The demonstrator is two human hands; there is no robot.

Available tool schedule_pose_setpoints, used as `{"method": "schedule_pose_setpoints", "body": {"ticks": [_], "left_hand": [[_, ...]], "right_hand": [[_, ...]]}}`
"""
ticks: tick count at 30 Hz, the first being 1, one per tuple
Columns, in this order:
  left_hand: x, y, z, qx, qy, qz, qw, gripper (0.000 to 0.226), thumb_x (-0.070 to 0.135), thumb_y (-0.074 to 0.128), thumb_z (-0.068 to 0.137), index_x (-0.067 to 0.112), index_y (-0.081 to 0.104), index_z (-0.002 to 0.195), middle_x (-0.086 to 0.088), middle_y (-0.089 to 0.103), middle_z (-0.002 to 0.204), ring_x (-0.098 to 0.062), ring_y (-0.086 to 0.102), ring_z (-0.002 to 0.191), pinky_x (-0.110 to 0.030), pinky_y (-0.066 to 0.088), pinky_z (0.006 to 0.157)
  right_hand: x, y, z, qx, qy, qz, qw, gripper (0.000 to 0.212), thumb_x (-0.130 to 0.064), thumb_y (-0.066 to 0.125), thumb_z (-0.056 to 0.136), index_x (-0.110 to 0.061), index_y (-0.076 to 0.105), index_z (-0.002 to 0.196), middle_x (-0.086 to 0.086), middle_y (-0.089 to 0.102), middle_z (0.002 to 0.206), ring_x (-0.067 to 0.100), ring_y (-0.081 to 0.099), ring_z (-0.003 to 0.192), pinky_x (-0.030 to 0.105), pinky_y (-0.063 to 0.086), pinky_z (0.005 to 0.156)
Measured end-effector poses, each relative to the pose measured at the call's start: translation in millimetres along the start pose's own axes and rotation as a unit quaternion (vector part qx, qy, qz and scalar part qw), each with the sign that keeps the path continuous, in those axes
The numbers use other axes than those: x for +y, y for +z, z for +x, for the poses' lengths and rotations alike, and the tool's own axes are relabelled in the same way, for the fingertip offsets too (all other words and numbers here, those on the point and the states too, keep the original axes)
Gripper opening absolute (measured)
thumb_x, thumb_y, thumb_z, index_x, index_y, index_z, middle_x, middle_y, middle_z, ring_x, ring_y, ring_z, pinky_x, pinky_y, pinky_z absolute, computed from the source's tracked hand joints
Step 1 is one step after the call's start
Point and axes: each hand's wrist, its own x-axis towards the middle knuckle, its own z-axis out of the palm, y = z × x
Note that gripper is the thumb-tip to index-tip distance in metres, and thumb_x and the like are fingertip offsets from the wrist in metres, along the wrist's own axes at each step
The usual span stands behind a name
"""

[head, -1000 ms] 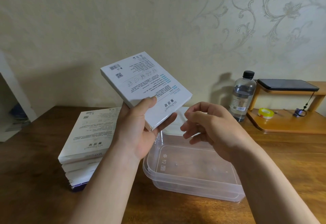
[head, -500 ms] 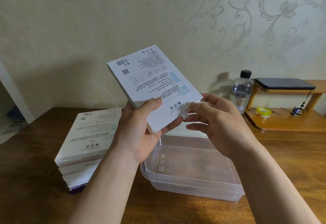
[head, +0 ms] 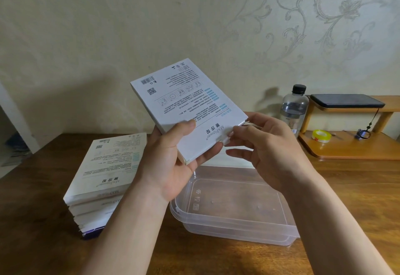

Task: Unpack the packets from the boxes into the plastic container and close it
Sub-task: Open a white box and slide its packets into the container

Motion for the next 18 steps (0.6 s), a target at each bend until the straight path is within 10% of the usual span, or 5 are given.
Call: {"method": "schedule_pose_setpoints", "body": {"ticks": [18], "left_hand": [[-4.9, 2.1, 0.3, 0.009, -0.014, 0.008, 1.000, 0.046, 0.000, 0.055, 0.095, 0.024, 0.057, 0.134, -0.010, 0.073, 0.122, -0.033, 0.072, 0.108, -0.047, 0.061, 0.073]], "right_hand": [[3.3, 4.3, 2.3, 0.034, 0.016, 0.014, 0.999, 0.018, 0.010, 0.050, 0.089, 0.002, 0.060, 0.102, 0.022, 0.073, 0.089, 0.026, 0.068, 0.070, 0.035, 0.057, 0.066]]}}
